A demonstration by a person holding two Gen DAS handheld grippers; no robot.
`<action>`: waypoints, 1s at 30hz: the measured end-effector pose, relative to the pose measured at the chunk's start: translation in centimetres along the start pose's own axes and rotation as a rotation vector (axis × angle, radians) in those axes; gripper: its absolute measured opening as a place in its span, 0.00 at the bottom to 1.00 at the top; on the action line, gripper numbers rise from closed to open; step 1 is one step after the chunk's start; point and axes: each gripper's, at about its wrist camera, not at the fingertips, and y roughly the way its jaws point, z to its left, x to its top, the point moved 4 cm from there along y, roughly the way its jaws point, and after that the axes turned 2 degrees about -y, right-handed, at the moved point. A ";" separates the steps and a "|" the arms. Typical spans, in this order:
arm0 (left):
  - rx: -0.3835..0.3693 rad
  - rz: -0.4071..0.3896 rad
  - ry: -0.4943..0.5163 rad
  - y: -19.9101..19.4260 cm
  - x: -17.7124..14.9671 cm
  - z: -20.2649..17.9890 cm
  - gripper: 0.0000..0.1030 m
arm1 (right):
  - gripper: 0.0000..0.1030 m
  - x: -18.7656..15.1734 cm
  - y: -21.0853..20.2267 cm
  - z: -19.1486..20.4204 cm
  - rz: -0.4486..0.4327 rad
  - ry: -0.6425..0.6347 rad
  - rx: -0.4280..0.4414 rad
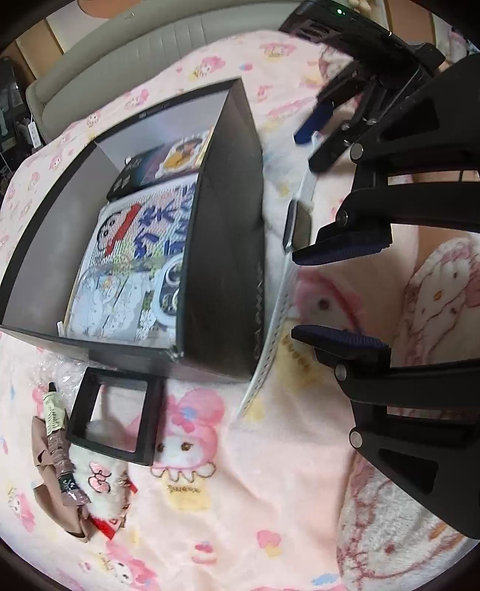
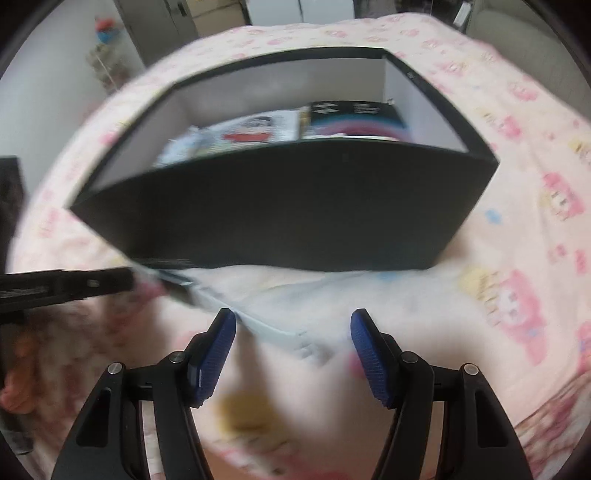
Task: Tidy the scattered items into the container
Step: 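Lift the smartwatch with the left tool and carry it toward the black box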
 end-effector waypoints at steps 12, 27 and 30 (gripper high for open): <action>-0.160 -0.017 -0.213 2.6 -0.7 0.7 0.38 | 0.60 -1.6 -2.2 -2.0 0.058 0.322 0.414; -0.203 -0.106 -0.240 1.9 -1.5 1.2 0.20 | 0.36 -1.4 1.1 -2.6 -0.112 0.380 0.241; -0.234 -0.143 -0.222 1.0 -2.0 1.1 0.17 | 0.25 -1.4 0.5 -3.5 -0.150 0.416 0.326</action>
